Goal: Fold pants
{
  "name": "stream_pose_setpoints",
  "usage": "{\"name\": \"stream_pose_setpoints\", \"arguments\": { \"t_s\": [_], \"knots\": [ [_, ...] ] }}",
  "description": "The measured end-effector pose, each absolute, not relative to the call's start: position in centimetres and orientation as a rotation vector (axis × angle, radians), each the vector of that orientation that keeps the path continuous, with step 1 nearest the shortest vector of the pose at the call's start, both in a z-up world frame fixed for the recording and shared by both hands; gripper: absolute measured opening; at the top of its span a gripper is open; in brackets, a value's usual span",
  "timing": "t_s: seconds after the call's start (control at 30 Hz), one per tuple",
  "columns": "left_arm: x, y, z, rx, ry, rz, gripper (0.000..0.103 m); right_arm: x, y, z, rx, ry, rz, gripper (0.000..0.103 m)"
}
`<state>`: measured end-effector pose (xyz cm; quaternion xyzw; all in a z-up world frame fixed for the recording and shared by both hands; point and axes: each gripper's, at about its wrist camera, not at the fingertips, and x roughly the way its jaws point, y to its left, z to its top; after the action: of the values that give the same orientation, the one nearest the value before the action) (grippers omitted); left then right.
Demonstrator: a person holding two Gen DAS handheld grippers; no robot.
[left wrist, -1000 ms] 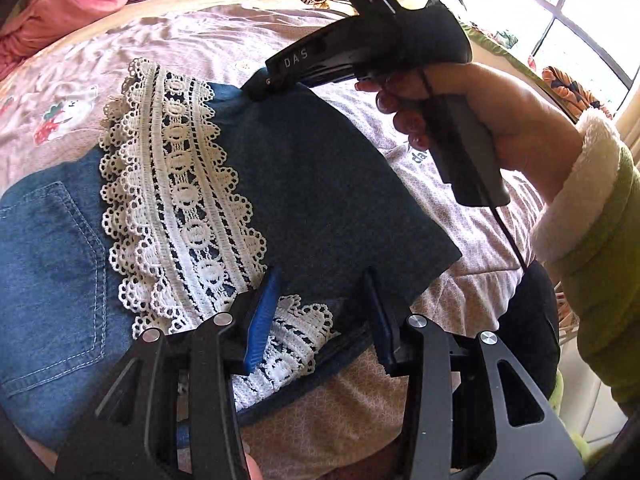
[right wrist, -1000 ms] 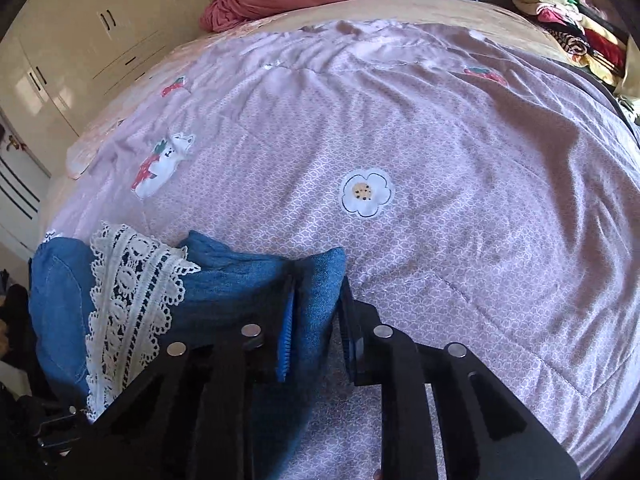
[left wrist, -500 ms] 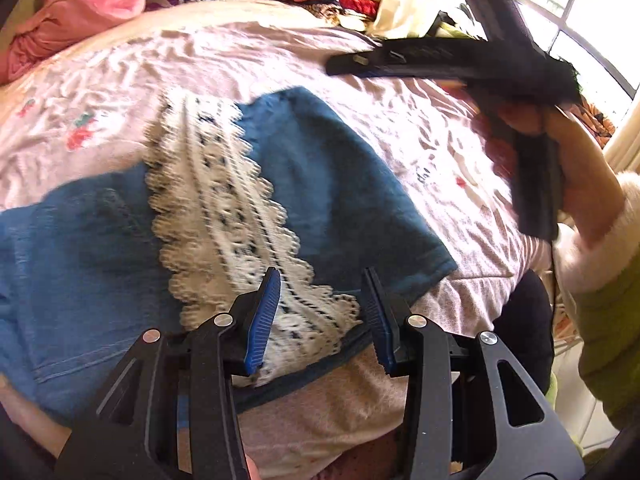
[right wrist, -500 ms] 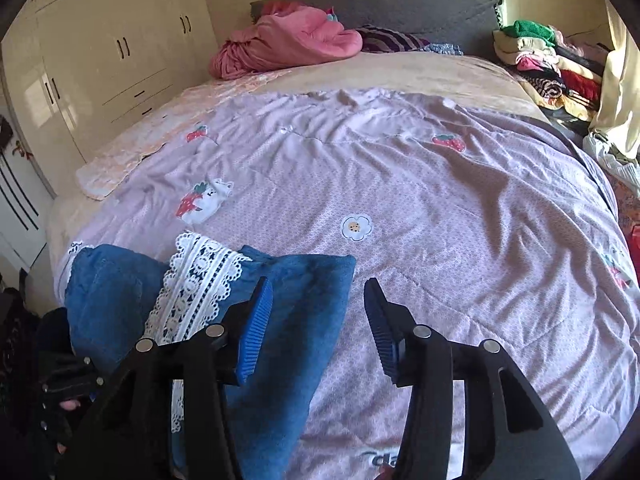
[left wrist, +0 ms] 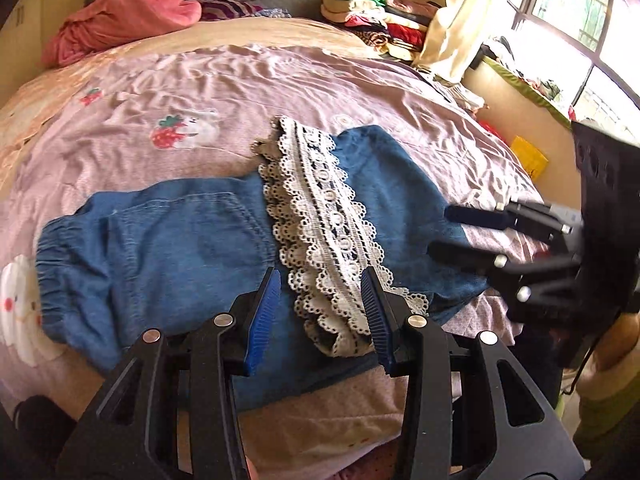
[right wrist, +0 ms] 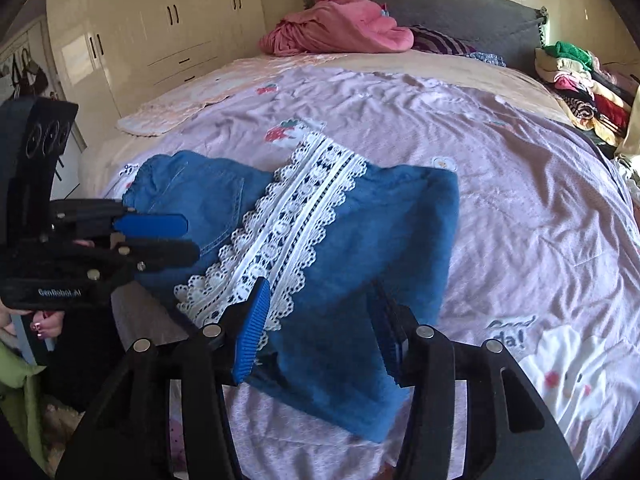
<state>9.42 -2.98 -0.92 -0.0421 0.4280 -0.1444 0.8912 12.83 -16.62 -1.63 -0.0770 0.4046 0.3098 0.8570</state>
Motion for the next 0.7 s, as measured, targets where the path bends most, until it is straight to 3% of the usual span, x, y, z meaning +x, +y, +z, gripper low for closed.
{"name": "stream_pose_setpoints", "arguments": {
  "t_s": [0.37, 0.5, 0.7],
  "knots": [
    [7.4, -0.5, -0.1, -0.11, 0.879, -0.223, 0.041, 10.5, -14.5, -5.1, -0.201, 0.906, 0.592, 0.05],
    [6.8, 0.8, 0.1, -0.12, 0.88, -0.193, 0.044, 10.6, -14.8, -4.3, -0.172, 0.929, 0.579, 0.051],
    [6.1, 2.7, 0.2, -0.151, 0.873, -0.155, 0.049, 10.2, -15.2, -0.7, -0.105, 0.845, 0.604, 0.062]
  ]
}}
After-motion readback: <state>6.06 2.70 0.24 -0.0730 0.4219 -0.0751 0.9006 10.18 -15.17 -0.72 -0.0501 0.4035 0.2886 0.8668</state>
